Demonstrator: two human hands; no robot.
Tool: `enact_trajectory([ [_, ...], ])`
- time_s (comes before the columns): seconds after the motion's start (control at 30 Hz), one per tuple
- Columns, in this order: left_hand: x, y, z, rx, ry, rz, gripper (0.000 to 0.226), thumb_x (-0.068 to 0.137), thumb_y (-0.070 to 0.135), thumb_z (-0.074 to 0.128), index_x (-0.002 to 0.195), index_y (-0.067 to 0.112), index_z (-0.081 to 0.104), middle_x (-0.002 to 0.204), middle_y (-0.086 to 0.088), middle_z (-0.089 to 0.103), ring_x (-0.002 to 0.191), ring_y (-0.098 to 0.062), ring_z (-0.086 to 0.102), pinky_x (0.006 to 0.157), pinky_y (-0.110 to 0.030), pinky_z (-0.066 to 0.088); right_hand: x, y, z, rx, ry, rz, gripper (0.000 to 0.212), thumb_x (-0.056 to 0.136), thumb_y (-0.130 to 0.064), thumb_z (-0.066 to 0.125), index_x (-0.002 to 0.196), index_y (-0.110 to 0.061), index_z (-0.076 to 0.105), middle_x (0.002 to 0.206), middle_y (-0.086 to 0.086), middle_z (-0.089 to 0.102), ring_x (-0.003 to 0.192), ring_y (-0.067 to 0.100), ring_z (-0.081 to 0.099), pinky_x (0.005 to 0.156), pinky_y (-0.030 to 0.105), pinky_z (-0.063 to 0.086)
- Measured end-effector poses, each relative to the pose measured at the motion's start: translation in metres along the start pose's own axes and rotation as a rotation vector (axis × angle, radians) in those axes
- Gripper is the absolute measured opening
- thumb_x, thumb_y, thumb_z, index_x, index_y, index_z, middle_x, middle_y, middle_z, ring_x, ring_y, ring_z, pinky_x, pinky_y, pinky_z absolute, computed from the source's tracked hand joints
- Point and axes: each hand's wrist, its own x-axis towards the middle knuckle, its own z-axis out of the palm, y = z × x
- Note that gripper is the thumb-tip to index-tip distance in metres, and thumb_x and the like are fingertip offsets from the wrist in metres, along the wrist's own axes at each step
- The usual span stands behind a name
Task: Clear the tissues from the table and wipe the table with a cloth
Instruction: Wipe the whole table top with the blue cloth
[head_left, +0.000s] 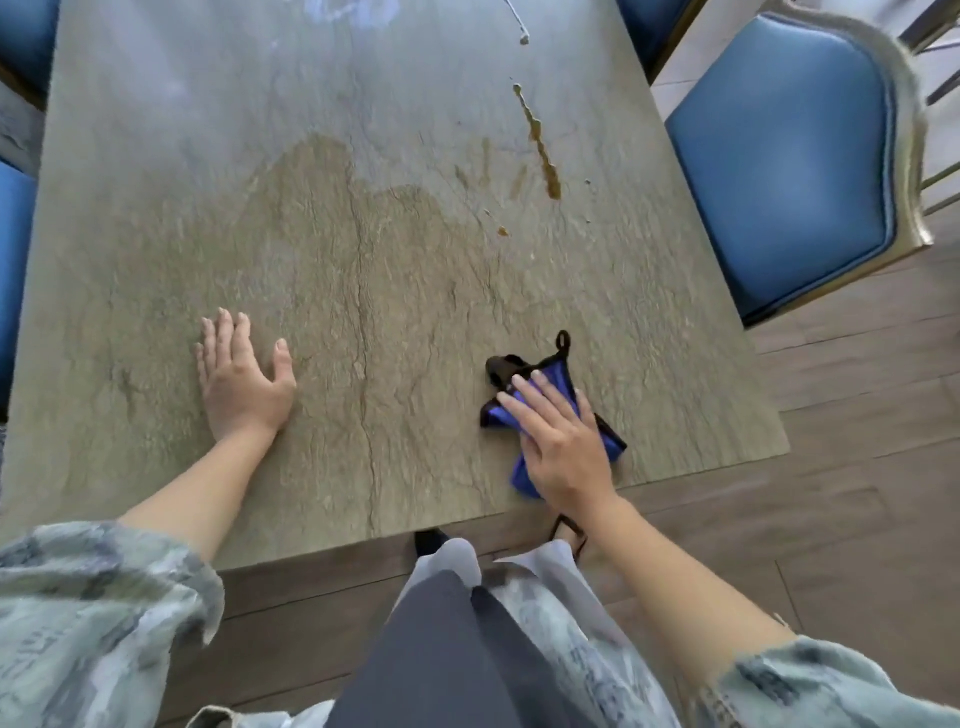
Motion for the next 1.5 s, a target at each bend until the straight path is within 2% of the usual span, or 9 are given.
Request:
enact_trajectory([
  [0.13, 0.004, 0.0, -0.002, 0.006, -0.053, 0.005, 0.068, 0.091, 0.044, 0.033, 0.146, 0.004, 0.029, 0.159, -0.015, 0.016, 0.148, -0.027, 0.006, 0.121, -0.043, 0.002, 0.018, 0.064, -0.031, -0.003, 0.076, 0.338, 0.043, 0.095, -0.021, 0.04, 0.136, -0.026, 0.051, 0.149, -0.003, 0.041, 0.143, 0.016, 0.027, 0.11, 0.055, 0.023],
  [0.3, -0.01, 0.038, -0.003, 0.044, -0.049, -0.074, 0.061, 0.094, 0.025, 0.046, 0.146, 0.001, 0.028, 0.156, -0.025, 0.013, 0.147, -0.036, 0.005, 0.116, -0.059, 0.002, 0.039, 0.025, -0.01, -0.065, 0.175, 0.593, 0.051, 0.086, -0.017, 0.044, 0.136, -0.022, 0.051, 0.148, 0.005, 0.043, 0.141, 0.026, 0.032, 0.107, 0.058, 0.025],
  [0.43, -0.057, 0.109, 0.021, -0.012, -0.102, 0.168, 0.064, 0.092, 0.031, 0.046, 0.148, 0.008, 0.026, 0.159, -0.019, 0.009, 0.148, -0.031, 0.003, 0.116, -0.049, -0.007, 0.018, -0.003, 0.002, -0.042, 0.06, 0.225, 0.051, 0.085, -0.018, 0.049, 0.136, -0.023, 0.051, 0.148, 0.002, 0.043, 0.141, 0.022, 0.031, 0.112, 0.05, 0.02],
  [0.53, -0.083, 0.162, 0.045, -0.06, -0.13, 0.237, 0.065, 0.09, 0.039, 0.041, 0.147, 0.01, 0.03, 0.159, -0.015, 0.012, 0.149, -0.028, 0.003, 0.116, -0.049, -0.007, -0.006, 0.028, -0.012, -0.006, -0.028, -0.011, 0.046, 0.09, -0.021, 0.044, 0.135, -0.026, 0.054, 0.147, -0.004, 0.045, 0.141, 0.015, 0.032, 0.114, 0.043, 0.017],
  [0.73, -0.109, 0.213, 0.073, 0.01, -0.137, 0.169, 0.071, 0.092, 0.054, 0.032, 0.148, 0.011, 0.029, 0.16, -0.015, 0.007, 0.149, -0.027, -0.004, 0.115, -0.051, -0.012, -0.021, 0.147, -0.07, 0.014, -0.055, 0.116, 0.044, 0.096, -0.026, 0.037, 0.139, -0.031, 0.047, 0.151, -0.009, 0.037, 0.145, 0.01, 0.021, 0.112, 0.05, 0.022],
  [0.93, -0.123, 0.217, 0.077, 0.035, -0.036, 0.165, 0.072, 0.092, 0.058, 0.029, 0.143, 0.008, 0.035, 0.159, -0.017, 0.014, 0.149, -0.027, 0.003, 0.119, -0.051, -0.005, -0.019, 0.146, -0.068, 0.046, -0.039, 0.143, 0.047, 0.093, -0.019, 0.043, 0.139, -0.028, 0.047, 0.152, -0.005, 0.036, 0.146, 0.013, 0.018, 0.115, 0.047, 0.01],
  [1.13, -0.123, 0.224, 0.077, -0.006, -0.013, 0.169, 0.087, 0.081, 0.071, 0.037, 0.145, 0.011, 0.034, 0.159, -0.014, 0.014, 0.149, -0.022, 0.004, 0.117, -0.047, -0.012, -0.026, 0.23, -0.105, -0.02, -0.311, -0.479, 0.047, 0.094, -0.023, 0.038, 0.141, -0.032, 0.042, 0.154, -0.009, 0.032, 0.146, 0.01, 0.014, 0.118, 0.037, 0.006],
  [1.33, -0.122, 0.227, 0.079, 0.026, -0.008, 0.149, 0.088, 0.082, 0.071, 0.039, 0.148, 0.014, 0.027, 0.16, -0.011, 0.012, 0.149, -0.019, 0.001, 0.118, -0.048, -0.012, 0.043, 0.256, -0.103, 0.031, -0.188, -0.407, 0.043, 0.093, -0.022, 0.04, 0.132, -0.029, 0.055, 0.146, -0.008, 0.045, 0.141, 0.012, 0.029, 0.111, 0.042, 0.018],
  [1.5, -0.122, 0.228, 0.082, 0.093, -0.026, 0.144, 0.08, 0.087, 0.066, 0.034, 0.149, 0.016, 0.025, 0.161, -0.011, 0.008, 0.149, -0.021, -0.001, 0.118, -0.05, -0.011, 0.106, 0.242, -0.092, 0.011, -0.131, -0.225, 0.044, 0.093, -0.015, 0.044, 0.135, -0.028, 0.052, 0.149, -0.007, 0.042, 0.143, 0.015, 0.026, 0.113, 0.048, 0.015],
])
